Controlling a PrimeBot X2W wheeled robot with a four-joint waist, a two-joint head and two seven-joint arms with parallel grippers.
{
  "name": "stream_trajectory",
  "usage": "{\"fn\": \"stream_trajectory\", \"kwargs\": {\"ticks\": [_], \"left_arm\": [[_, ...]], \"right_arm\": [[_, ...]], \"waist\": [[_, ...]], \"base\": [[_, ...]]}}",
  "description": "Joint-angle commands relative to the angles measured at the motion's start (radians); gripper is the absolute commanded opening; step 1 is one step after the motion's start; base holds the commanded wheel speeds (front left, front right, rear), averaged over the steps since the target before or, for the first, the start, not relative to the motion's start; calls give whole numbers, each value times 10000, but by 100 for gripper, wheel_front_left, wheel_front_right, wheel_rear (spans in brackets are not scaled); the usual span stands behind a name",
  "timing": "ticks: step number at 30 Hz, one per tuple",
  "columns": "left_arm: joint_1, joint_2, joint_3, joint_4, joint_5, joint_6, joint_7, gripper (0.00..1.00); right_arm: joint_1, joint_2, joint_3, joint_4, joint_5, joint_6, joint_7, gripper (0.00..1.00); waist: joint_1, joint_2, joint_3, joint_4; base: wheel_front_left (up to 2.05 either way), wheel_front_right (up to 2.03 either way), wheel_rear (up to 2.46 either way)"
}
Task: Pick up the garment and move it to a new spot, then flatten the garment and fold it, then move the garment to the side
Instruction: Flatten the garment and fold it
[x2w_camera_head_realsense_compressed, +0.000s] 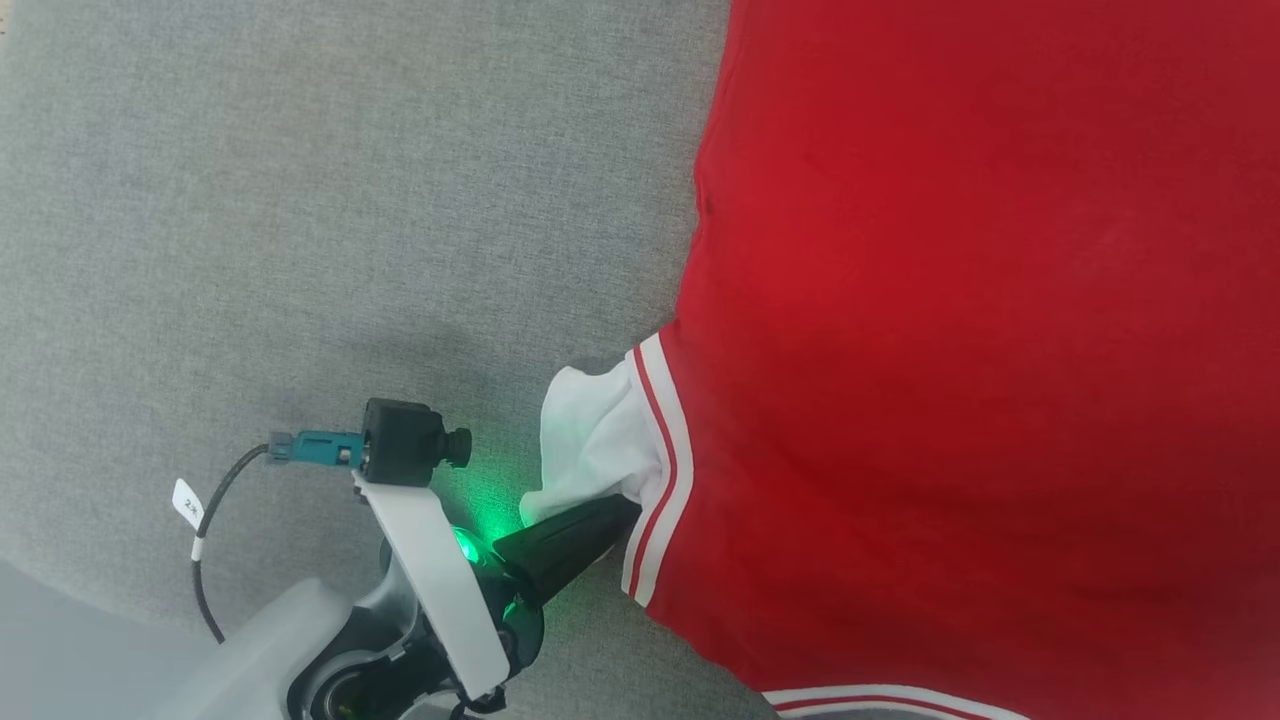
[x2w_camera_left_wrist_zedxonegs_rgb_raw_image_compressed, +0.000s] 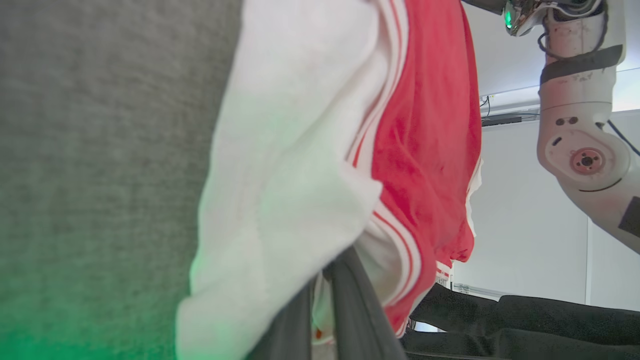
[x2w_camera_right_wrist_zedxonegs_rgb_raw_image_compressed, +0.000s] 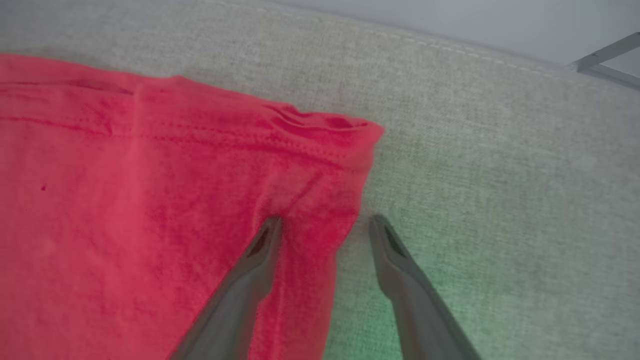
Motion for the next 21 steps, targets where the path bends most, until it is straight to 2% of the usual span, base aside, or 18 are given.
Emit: {"fn": "stream_trajectory", "kwargs": {"ticks": [1, 6, 10, 16, 21], "left_arm": [[-221, -161, -110, 785, -16, 223, -137, 0], [-248, 28, -302, 818, -150, 223, -570, 0], [-70, 309, -308, 948, -254, 216, -1018, 0], [307, 593, -414, 1128, -389, 162, -1529, 0], [589, 757, -443, 1269, -490, 139, -1893, 0]], "right_arm": [[238, 247, 141, 342, 81, 2, 51, 0], [452, 75, 169, 421, 290, 0, -565, 0], [1066, -322, 634, -102, 931, 0, -934, 0], [3247, -1535, 1480, -1973, 2671, 0, -627, 0], [5958, -2478, 1205, -3952, 4197, 0, -241, 0]], "waist": [[0, -1, -50, -30], [0, -1, -475, -193], [0, -1, -1075, -406], [0, -1, -2015, -865], [0, -1, -2593, -1268]], "base": [[0, 0, 0], [0, 0, 0], [0, 0, 0], [0, 0, 0], [0, 0, 0]]}}
